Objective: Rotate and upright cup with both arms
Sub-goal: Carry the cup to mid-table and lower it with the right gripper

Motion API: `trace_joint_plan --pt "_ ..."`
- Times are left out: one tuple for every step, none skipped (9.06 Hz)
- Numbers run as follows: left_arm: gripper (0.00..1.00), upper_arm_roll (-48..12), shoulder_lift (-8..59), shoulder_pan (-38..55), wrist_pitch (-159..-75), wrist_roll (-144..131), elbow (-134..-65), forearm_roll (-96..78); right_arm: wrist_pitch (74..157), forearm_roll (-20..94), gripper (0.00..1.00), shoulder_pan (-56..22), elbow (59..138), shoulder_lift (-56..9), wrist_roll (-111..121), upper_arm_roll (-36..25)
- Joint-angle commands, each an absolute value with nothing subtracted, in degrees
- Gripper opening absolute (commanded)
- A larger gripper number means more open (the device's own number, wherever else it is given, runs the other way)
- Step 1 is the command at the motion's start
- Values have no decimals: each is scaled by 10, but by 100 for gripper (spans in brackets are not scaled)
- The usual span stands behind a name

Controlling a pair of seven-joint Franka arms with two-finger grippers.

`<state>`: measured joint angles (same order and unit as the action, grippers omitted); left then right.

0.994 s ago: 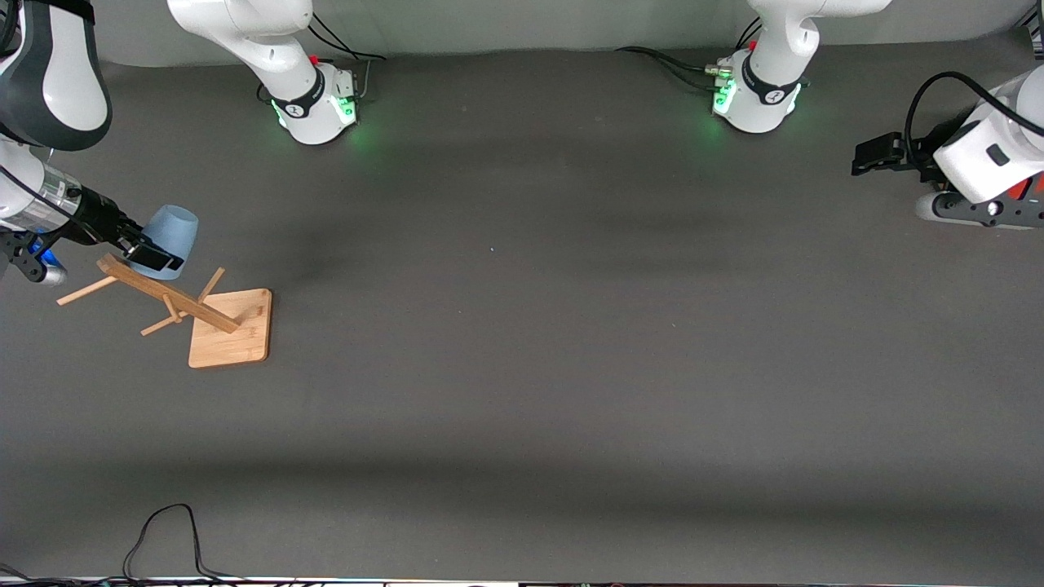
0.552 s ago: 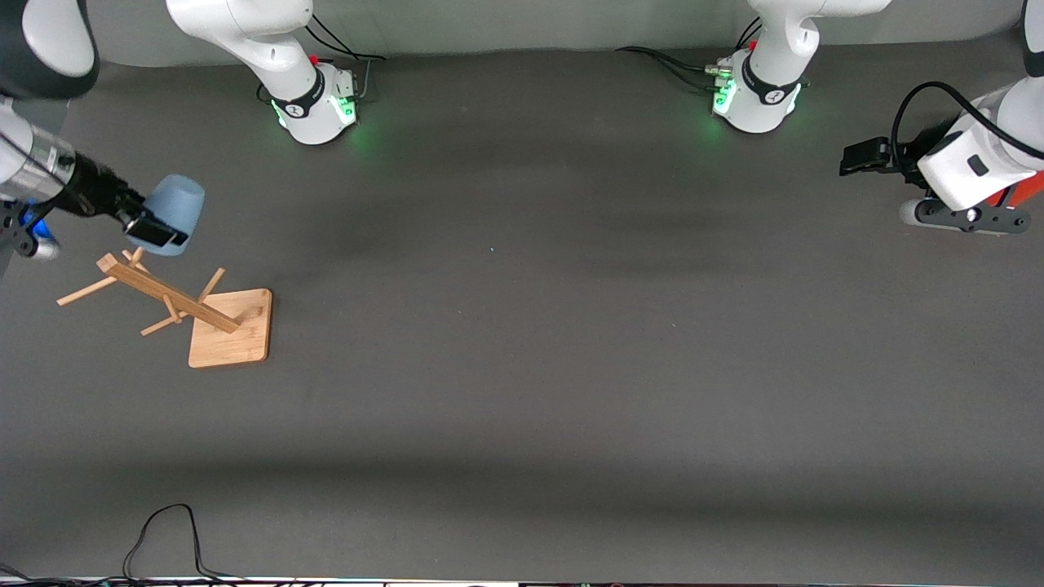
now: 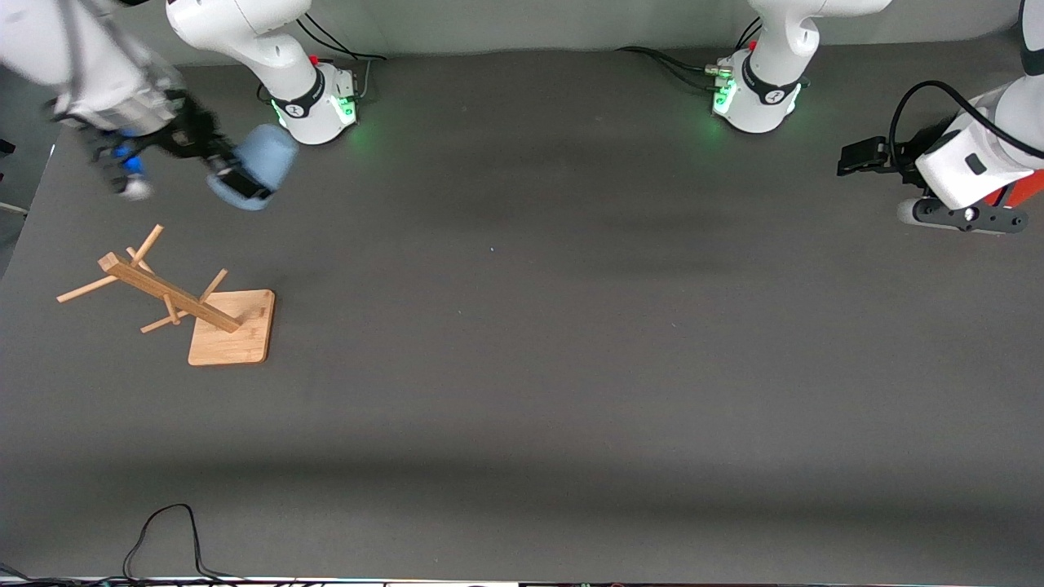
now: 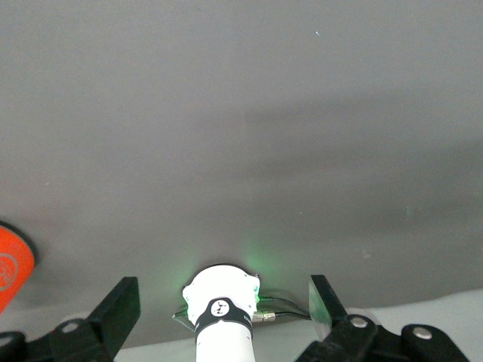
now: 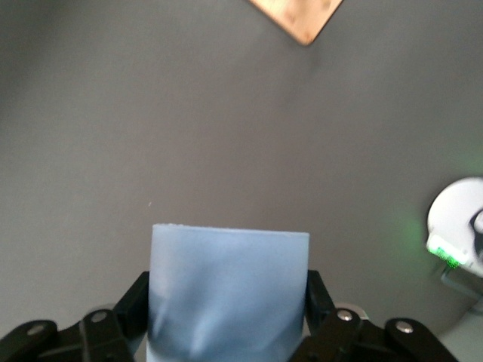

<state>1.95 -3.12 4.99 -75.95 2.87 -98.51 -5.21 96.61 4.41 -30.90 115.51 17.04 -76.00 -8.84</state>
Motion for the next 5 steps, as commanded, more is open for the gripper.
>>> trace_joint_plan --pt "100 19 -54 54 -777 29 -1000 -57 978 41 54 -390 1075 87 -884 -95" --pt "100 19 -57 54 -778 26 -1000 -57 983 40 54 -422 1030 34 -944 -96" --pt "100 19 -59 54 -779 25 -1000 -57 990 40 54 -456 972 -29 -1007 -96" --pt "100 20 -61 53 -781 25 -1000 -56 993 40 54 -486 895 -113 -1077 -96" --pt "100 20 -62 53 -783 22 -1000 -56 997 40 53 -512 835 -183 -1144 -96"
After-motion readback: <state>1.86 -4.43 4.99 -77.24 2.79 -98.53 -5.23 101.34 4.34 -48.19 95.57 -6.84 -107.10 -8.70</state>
